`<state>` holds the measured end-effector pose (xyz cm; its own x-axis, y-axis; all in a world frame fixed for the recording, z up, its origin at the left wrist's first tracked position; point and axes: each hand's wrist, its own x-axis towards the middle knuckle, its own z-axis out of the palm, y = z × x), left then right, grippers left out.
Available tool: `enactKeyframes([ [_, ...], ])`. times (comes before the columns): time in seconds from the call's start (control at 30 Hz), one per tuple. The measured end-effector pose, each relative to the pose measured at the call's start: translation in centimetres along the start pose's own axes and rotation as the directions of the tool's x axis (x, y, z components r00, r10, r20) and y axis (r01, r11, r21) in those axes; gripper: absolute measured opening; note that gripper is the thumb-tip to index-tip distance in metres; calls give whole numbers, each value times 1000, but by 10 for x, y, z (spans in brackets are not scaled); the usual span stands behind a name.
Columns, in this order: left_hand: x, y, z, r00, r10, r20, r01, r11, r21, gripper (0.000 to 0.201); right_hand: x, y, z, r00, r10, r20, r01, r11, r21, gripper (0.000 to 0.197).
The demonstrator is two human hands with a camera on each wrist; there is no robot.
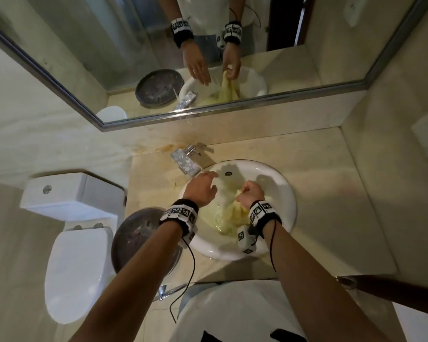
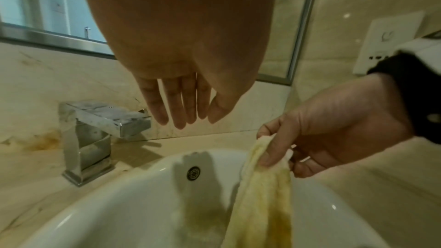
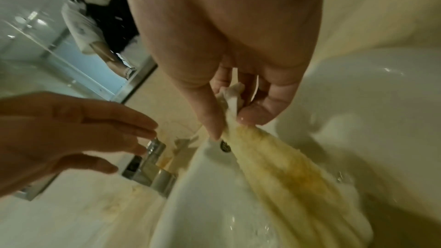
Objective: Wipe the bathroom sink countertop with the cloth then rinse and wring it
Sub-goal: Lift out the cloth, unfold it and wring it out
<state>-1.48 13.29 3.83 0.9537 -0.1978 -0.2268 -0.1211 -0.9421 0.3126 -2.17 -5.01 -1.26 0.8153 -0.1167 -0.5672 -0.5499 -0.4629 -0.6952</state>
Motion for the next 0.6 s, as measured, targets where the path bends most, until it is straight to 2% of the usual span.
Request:
enactKeyframes([
  [0.07, -6, 3, -1, 1000, -22, 23, 24, 995, -92, 46, -4, -17, -9, 999, -49, 24, 50, 997, -52, 32],
  [0.17, -8, 8, -8, 999, -38, 27, 44, 966, -255, 48, -15, -49, -30, 978, -187, 93, 196, 976, -95, 33],
  [0.33, -5, 16, -29, 999, 30, -27, -38, 909, -414, 48, -41, -94, -69, 877, -436, 204, 467, 872, -148, 32],
  [0.47, -2, 24, -46, 991, 131, 23, -107, 886, -452, 51, -55, -117, -86, 787, -565, 246, 611, 767, -195, 29],
  [0.6, -1, 29, -54, 975, 221, 37, -188, 896, -402, 39, -66, -128, -101, 756, -617, 219, 655, 724, -218, 28],
])
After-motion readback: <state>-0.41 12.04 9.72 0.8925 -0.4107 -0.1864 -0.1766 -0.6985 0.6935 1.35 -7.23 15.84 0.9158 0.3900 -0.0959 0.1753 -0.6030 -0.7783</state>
